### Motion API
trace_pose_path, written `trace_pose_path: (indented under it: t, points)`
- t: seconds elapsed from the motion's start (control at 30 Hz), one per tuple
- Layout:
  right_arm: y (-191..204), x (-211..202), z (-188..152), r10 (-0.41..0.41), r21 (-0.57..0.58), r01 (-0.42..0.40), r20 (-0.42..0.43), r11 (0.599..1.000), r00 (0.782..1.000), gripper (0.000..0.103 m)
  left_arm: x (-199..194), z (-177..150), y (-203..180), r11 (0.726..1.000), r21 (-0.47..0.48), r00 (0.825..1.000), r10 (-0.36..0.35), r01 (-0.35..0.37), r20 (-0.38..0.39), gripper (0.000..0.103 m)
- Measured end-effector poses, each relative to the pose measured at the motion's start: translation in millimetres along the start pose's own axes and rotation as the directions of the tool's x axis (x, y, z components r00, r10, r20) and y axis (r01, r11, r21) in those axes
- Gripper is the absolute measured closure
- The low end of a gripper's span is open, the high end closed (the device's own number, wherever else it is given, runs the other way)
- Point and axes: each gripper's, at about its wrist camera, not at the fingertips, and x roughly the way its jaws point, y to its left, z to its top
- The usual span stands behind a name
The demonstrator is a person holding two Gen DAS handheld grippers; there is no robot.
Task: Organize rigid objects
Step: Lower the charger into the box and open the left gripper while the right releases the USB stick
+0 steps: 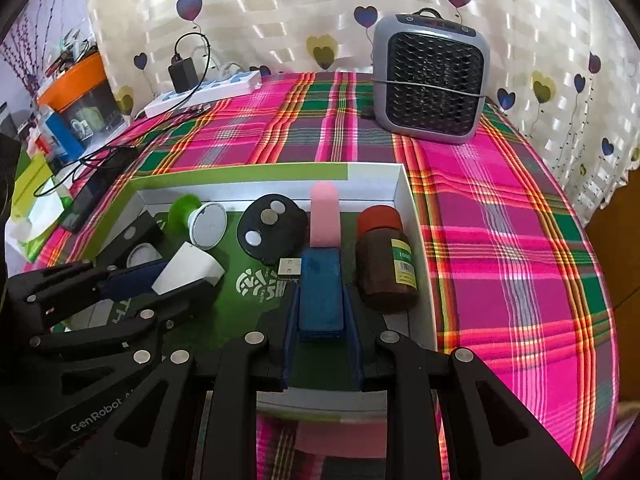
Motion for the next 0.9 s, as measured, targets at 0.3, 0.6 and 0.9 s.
trace_pose_path:
  t: [0.3, 0.6, 0.9]
  points:
    - [1.0, 2.7, -0.4, -0.011, -0.009, 0.011, -0.003, 1.0, 1.0, 0.08, 1.4, 0.4, -0.9, 1.0, 0.006, 1.0, 0.004, -0.004, 0.002, 0.071]
    - [1.1, 2.5, -0.1, -0.011, -0.005, 0.011, -0.002, 1.0, 1.0, 0.08, 1.5, -0.4, -1.1, 1.0, 0.01, 1.0, 0.006, -0.006, 0.003, 0.07]
    - [-0.4, 2.1, 0.8, -0.008, 0.008, 0.008, -0.002, 1.0, 1.0, 0.08, 1.3, -0.6, -2.1, 1.0, 0.026, 1.0, 0.017, -0.017, 0.004, 0.07]
